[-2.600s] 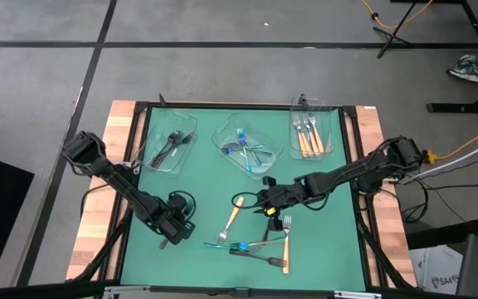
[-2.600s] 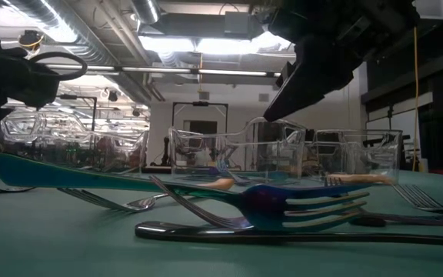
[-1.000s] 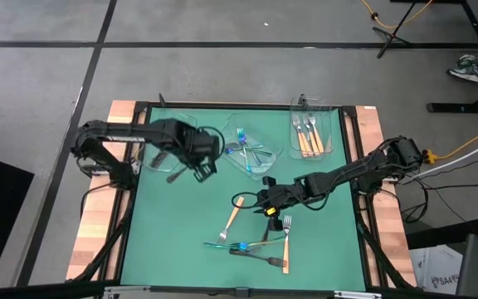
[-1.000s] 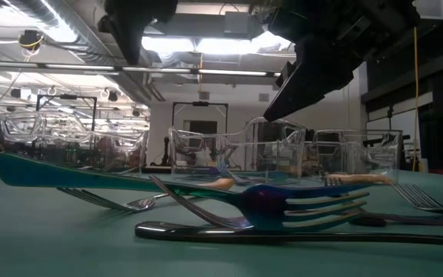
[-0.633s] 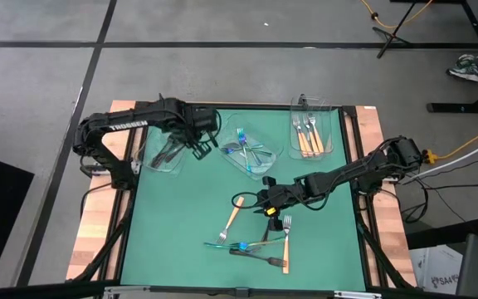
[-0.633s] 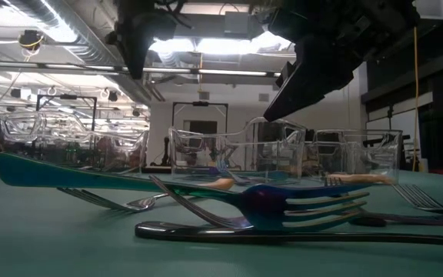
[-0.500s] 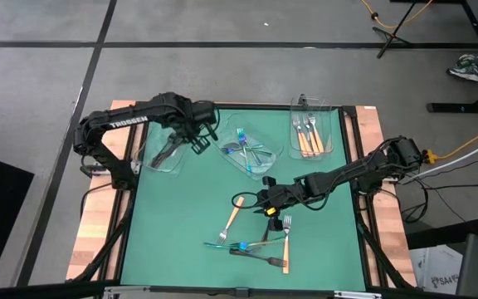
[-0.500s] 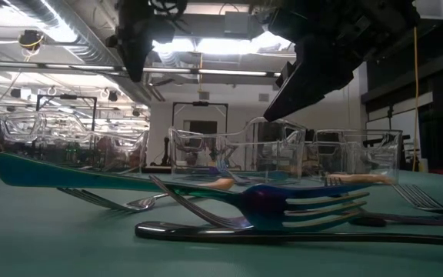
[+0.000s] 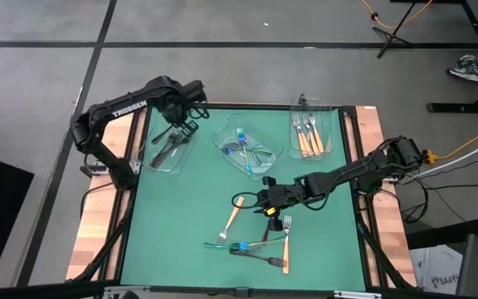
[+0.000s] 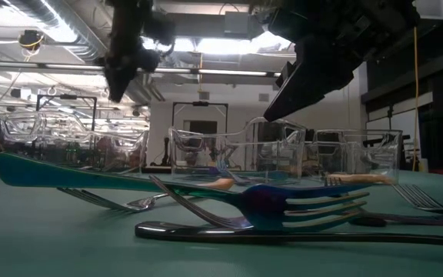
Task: Sort silverware by color (type)
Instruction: Put the black fork into the left transparent bin, then put the blue fork into the center transparent bin
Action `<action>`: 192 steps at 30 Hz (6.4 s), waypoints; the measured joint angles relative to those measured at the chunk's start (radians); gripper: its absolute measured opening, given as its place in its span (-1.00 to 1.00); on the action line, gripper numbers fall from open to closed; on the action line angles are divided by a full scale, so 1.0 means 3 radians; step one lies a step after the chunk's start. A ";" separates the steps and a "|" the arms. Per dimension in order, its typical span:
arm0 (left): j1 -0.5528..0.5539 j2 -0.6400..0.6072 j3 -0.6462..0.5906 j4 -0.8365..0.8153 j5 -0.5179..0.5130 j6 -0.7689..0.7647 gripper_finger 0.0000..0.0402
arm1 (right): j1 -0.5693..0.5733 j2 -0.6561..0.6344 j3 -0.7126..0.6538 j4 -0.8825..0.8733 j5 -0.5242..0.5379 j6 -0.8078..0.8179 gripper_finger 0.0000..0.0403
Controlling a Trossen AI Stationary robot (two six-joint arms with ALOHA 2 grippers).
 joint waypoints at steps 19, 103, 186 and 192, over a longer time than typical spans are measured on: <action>0.0234 0.0003 -0.1411 0.1200 0.0427 0.0091 -0.96 | 0.0000 0.0000 0.0000 0.0000 0.0000 0.0000 -0.60; -0.0419 0.0005 -0.0573 0.0909 0.0308 0.0035 -0.60 | 0.0003 -0.0001 0.0000 -0.0197 0.0121 -0.0035 -0.60; -0.4165 0.1309 -0.0218 0.2398 0.0035 -0.1339 -0.60 | 0.0001 -0.0001 0.0000 -0.0169 0.0122 -0.0039 -0.60; -0.4186 0.1403 -0.0224 0.2386 0.0016 -0.1337 -0.60 | 0.0000 -0.0001 0.0000 -0.0169 0.0122 -0.0039 -0.60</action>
